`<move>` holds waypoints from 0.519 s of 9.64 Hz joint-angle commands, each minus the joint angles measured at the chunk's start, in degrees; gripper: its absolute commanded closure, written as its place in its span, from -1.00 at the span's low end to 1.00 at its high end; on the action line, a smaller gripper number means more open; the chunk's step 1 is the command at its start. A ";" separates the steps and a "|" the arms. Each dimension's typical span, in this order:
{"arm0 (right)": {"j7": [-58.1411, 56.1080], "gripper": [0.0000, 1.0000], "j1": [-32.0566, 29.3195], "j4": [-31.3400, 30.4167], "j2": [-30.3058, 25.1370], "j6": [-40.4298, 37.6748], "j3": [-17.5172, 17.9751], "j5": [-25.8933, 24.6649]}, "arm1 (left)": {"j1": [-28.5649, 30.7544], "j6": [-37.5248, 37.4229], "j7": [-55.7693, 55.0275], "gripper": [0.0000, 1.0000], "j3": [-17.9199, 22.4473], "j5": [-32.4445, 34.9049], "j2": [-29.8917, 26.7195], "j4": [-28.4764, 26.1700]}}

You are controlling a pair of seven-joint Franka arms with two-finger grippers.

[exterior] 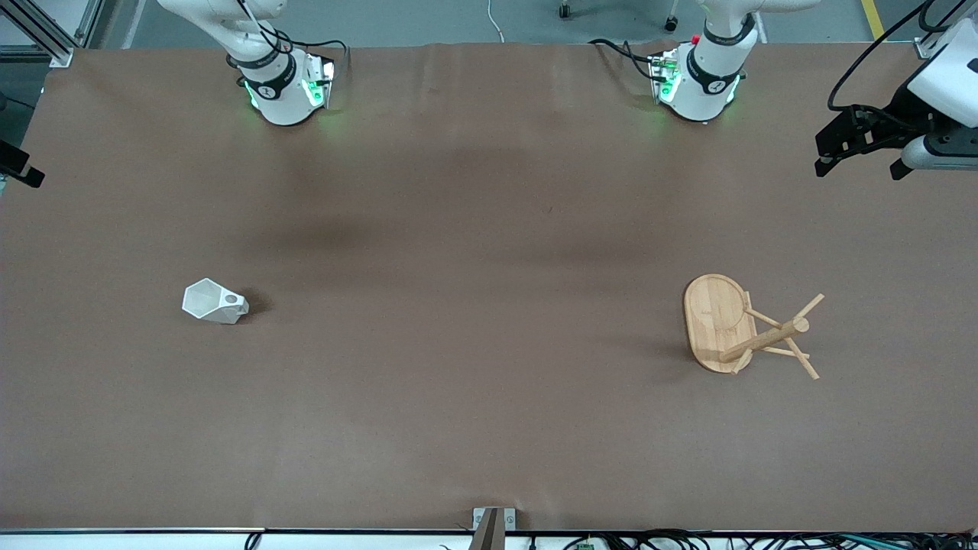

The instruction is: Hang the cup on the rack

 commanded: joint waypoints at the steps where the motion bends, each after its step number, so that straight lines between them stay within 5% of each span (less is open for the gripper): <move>1: -0.65 -1.00 -0.76 -0.34 -0.64 -0.19 0.49 -0.21 | -0.20 -1.59 1.06 -1.00 0.06 1.26 0.93 -0.14; 5: -0.65 -1.00 -0.67 -0.95 -0.55 0.50 0.49 -0.13 | -0.03 -1.78 1.24 -1.00 0.06 1.18 0.93 0.49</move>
